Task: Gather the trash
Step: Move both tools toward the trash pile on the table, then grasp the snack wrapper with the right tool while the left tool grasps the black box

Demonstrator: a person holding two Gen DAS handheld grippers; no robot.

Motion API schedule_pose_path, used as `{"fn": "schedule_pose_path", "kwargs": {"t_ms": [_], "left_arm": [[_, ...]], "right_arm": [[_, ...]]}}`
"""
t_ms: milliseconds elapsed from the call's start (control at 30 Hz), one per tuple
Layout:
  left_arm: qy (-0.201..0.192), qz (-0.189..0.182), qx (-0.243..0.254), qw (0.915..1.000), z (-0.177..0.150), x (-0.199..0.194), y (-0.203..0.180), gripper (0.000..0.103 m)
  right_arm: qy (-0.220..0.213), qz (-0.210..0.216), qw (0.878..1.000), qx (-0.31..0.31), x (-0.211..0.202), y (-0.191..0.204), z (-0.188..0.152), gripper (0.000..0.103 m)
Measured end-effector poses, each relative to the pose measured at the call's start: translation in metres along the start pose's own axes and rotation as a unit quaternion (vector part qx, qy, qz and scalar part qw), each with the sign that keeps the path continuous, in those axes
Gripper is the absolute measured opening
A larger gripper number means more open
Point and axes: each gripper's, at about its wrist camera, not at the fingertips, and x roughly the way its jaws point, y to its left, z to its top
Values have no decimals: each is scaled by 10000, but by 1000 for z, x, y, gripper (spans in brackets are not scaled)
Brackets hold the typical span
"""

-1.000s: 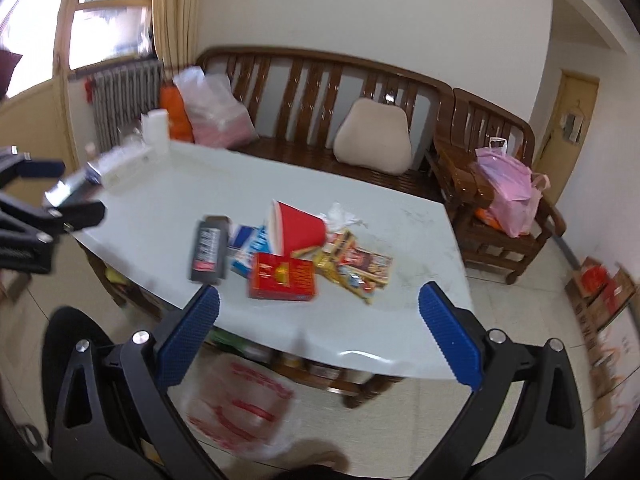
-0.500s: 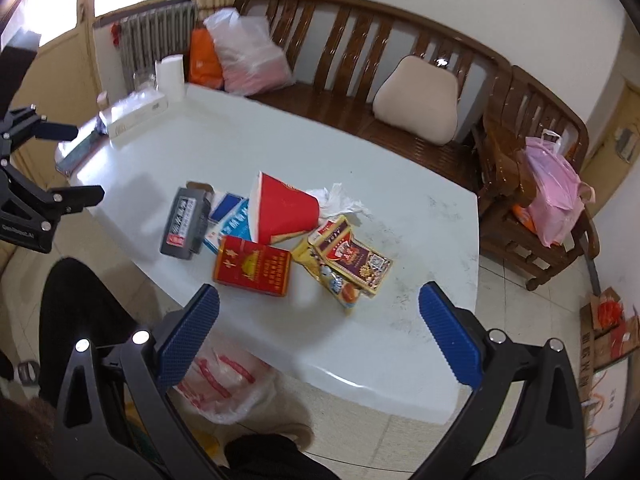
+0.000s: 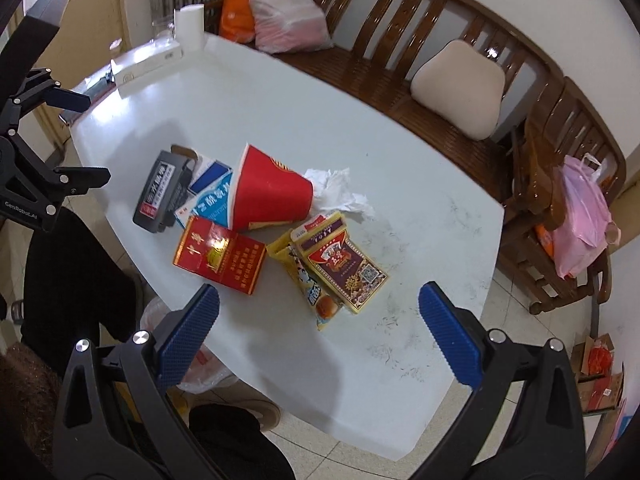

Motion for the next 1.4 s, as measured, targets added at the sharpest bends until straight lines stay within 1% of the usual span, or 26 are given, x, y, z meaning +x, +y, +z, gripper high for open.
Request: {"fn": "schedule_pose_path", "kwargs": {"t_ms": [300,400,567,833,1000,1067,1133,1200,1267,1400], "left_arm": [[351,147,-7,9993,11,30,-5,97],[503,198,22,9985,12,44,-7,97],[648,136,-63,9978,15,58,-6,97],[829,11,-283,9962,17,82,1,97],[963,-100,-467,9942,17,99,7,97],[991,-107,-505,9937,16,104,8,97],[1008,-135,-543,9933,17,107,9,97],[1019,-130,-553,9932,17,110,9,97],[1034,-135,-573,9929,17,114,9,97],[1080,-252,-671,9916,18,120,11,97]], "right_arm": [[352,302,9984,-321,34,2,2,98],[451,326,9976,-405,43,3,3,98],[574,487,9961,-458,55,1,5,98],[827,687,9924,-593,82,10,1,97],[1023,780,9897,-627,100,13,-2,88],[1102,841,9885,-601,106,12,-4,86],[1175,853,9876,-589,113,13,-7,81],[1246,881,9866,-571,118,13,-8,73],[1298,892,9858,-582,121,13,-9,68],[1308,895,9856,-589,123,12,-10,68]]}}
